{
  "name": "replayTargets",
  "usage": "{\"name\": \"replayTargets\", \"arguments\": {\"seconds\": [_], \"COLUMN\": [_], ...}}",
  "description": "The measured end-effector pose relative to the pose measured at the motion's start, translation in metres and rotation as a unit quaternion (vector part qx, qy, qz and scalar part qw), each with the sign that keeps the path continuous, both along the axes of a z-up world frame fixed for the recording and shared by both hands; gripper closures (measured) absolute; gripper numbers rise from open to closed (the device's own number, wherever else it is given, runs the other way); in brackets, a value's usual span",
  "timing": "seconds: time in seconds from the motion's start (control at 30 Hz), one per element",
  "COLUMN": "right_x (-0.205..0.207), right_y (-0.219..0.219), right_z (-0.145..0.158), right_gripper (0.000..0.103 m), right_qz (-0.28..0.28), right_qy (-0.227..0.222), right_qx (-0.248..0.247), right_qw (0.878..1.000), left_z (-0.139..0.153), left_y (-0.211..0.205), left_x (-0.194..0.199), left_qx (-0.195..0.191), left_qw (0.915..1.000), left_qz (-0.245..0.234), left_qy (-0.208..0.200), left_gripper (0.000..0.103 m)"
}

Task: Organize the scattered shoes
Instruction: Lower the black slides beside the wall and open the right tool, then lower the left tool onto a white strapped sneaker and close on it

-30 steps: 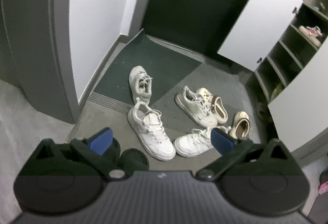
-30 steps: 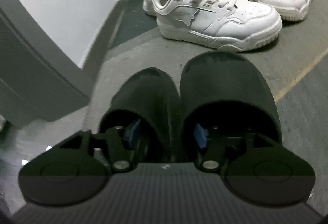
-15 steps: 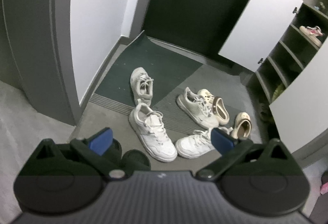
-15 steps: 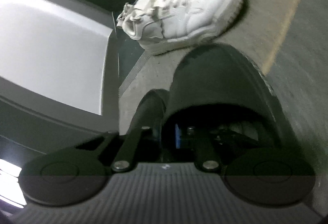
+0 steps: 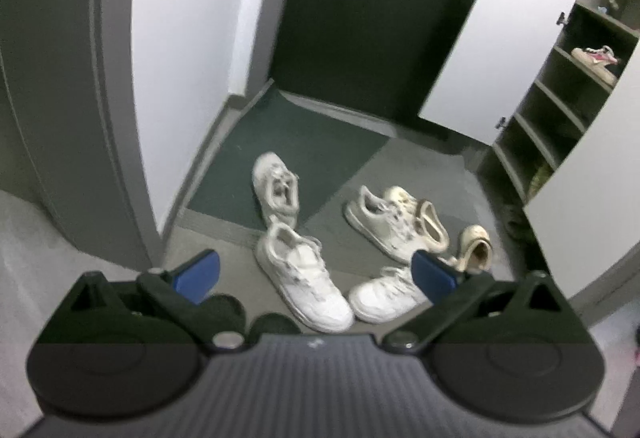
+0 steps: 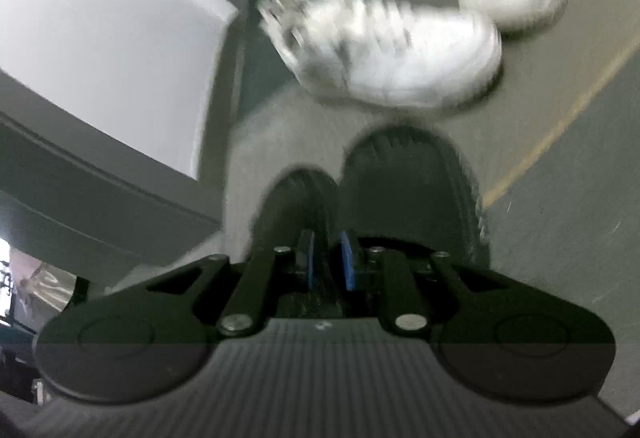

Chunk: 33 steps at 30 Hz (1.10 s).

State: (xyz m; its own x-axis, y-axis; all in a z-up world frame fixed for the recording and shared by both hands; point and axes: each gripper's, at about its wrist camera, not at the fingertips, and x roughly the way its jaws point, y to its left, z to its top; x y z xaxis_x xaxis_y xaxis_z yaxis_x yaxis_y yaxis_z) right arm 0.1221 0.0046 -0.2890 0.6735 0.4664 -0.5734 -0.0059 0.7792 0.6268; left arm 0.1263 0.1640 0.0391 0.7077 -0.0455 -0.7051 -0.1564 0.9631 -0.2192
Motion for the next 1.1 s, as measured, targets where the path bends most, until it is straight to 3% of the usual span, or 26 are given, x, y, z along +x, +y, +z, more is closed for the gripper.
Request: {"name": "replayTargets", "arguments": {"seconds": [0.1,0.23,0.37,0.47,0.53,0.6,0.63,0.7,0.73,0.83,0.97,1.1], "right_x": [-0.007,-0.017,-0.05,-0.077,-0.103,-0.123,-0.132,-0.147,-0.153,-0.162,-0.16,-0.151], "right_y": [-0.012,-0.029,-0.059,-0.091,-0.12,-0.139,-0.148,-0.16,-0.164,-0.177,-0.198,-0.208], "right_z": [0.038,0.093,0.183,0.236,0.273,0.294,0.302,0.305,0.307,0.298,0.288,0.28], "right_gripper": [0.084,0.084,0.084,0.083,0.074,0.056,0.049,0.016,0.011,0.011,0.011,0.011], "right_qz": [0.021,0.05,0.07,0.048,0.001,-0.032,-0.046,-0.053,-0.056,-0.093,-0.116,-0.113], "right_qy": [-0.018,-0.044,-0.088,-0.087,-0.081,-0.108,-0.124,-0.168,-0.186,-0.193,-0.176,-0.171], "right_qx": [-0.026,-0.062,-0.119,-0.146,-0.151,-0.118,-0.102,-0.08,-0.071,-0.065,-0.015,-0.031], "right_qw": [0.999,0.996,0.986,0.984,0.985,0.987,0.986,0.981,0.978,0.975,0.977,0.978], "left_z": [0.012,0.011,-0.002,-0.01,-0.014,-0.018,-0.022,-0.028,-0.032,-0.047,-0.079,-0.133], "left_y": [-0.002,-0.017,-0.02,-0.027,-0.033,-0.039,-0.041,-0.044,-0.046,-0.054,-0.061,-0.072], "left_x": [0.006,0.017,0.032,0.036,0.036,0.037,0.039,0.043,0.045,0.061,0.091,0.125], "left_qx": [-0.002,0.048,-0.004,0.006,0.017,0.025,0.018,0.024,0.036,0.106,0.157,0.182], "left_qw": [0.9999,0.9976,0.997,0.9947,0.9931,0.9913,0.9901,0.9876,0.9862,0.9764,0.962,0.9281], "left_qz": [-0.009,-0.047,-0.074,-0.099,-0.113,-0.127,-0.137,-0.153,-0.16,-0.188,-0.223,-0.324], "left_qy": [-0.012,-0.017,0.023,0.028,0.025,0.023,0.026,0.026,0.023,0.008,0.008,-0.027], "left_gripper": [0.0,0.0,0.001,0.002,0.003,0.003,0.003,0.003,0.003,0.003,0.009,0.01]}}
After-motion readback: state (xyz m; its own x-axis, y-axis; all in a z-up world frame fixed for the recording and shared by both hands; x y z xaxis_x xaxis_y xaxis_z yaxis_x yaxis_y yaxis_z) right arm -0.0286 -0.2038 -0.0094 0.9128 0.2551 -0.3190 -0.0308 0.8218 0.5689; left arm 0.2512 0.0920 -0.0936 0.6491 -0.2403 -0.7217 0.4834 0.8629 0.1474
